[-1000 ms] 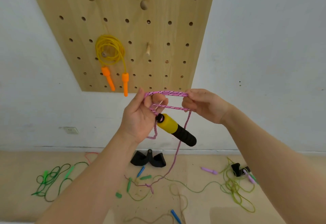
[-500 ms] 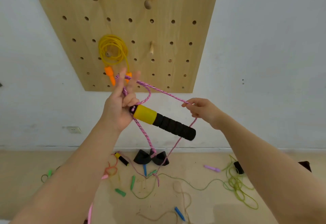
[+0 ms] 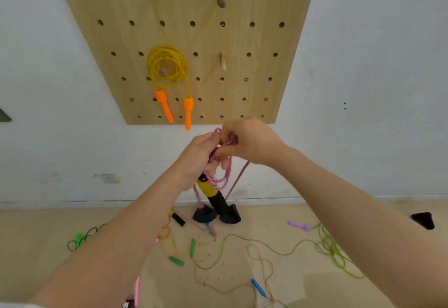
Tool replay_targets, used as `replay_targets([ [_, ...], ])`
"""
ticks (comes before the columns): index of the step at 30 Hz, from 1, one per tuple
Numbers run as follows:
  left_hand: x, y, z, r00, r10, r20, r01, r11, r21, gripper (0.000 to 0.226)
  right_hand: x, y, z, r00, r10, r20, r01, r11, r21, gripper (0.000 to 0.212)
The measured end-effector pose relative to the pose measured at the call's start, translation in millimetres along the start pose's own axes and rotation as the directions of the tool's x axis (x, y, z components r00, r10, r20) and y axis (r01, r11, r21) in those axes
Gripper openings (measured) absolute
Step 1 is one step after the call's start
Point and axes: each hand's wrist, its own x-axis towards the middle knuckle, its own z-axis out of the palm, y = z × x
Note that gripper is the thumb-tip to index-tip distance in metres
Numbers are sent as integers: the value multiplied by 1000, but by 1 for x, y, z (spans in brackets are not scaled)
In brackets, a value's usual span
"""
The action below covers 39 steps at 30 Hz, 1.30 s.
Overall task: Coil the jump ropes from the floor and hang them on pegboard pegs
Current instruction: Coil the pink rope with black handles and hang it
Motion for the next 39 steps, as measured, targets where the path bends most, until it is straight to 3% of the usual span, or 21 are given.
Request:
replay_targets([
  [2, 0, 2, -5, 993, -43, 106, 39, 998, 45, 43, -2, 10, -9, 996, 75, -51, -69, 990, 121, 35],
  [4, -1, 4, -14, 979, -91, 185, 83, 995, 46, 48, -3, 25, -20, 988, 137, -65, -113, 952, 285, 36],
  [6, -5, 8, -23, 958, -117, 263, 133, 990, -43, 50, -8, 38, -31, 980, 197, -38, -156, 869, 470, 29],
  [8, -6, 15, -26, 945, -85, 315, 142, 976, -163, 48, -12, 39, -34, 984, 165, 67, -174, 807, 564, 28],
  [12, 0, 23, -15, 977, 20, 214, 24, 979, -204, 55, -7, 18, -19, 960, 21, 280, -174, 827, 535, 18],
  [14, 2, 24, -16, 979, 50, 196, 8, 958, -286, 59, -1, 23, -15, 975, 112, 192, -181, 900, 396, 7],
  [17, -1, 25, -19, 952, 71, 297, 43, 932, -361, 54, 2, 39, -18, 963, 269, 20, -266, 932, 244, 6],
  [20, -5, 31, -18, 922, 105, 373, 1, 962, -273, 46, 5, 44, -23, 956, 280, -86, -235, 909, 345, 9],
  [23, -6, 39, -17, 905, 57, 422, 2, 990, -138, 41, 9, 45, -19, 948, 312, -57, -235, 811, 535, 8],
  [25, -4, 38, -14, 923, 96, 372, -7, 972, -233, 38, 9, 49, -12, 951, 310, 11, -265, 794, 548, 19],
  [27, 0, 32, -21, 949, 193, 249, -47, 868, -494, 32, 4, 57, -6, 951, 232, 202, -306, 655, 691, 27],
  [28, 2, 28, -28, 951, 245, 187, -74, 769, -635, 28, 0, 62, -5, 947, 161, 278, -321, 503, 803, 31],
  [29, 4, 25, -37, 946, 297, 131, -99, 648, -755, 26, -4, 68, -4, 948, 117, 297, -320, 338, 885, 32],
  [30, 5, 23, -46, 942, 329, 62, -134, 539, -832, 28, -6, 75, -3, 949, 147, 280, -310, 258, 915, 30],
  [31, 6, 21, -54, 944, 328, -20, -188, 488, -852, 32, -7, 80, -1, 937, 245, 250, -320, 307, 896, 26],
  [32, 7, 19, -59, 949, 301, -90, -240, 507, -828, 36, -5, 83, 3, 910, 359, 208, -367, 459, 809, 24],
  [34, 9, 16, -58, 960, 222, -170, -275, 644, -713, 40, -1, 79, 10, 875, 464, 134, -472, 763, 442, 23],
  [36, 13, 12, -49, 971, 153, -185, -234, 780, -581, 40, 6, 62, 14, 894, 351, 278, -393, 912, 114, 25],
  [39, 16, 10, -29, 986, 103, -133, -142, 933, -330, 32, 14, 23, 13, 825, 141, 547, -145, 989, -35, 23],
])
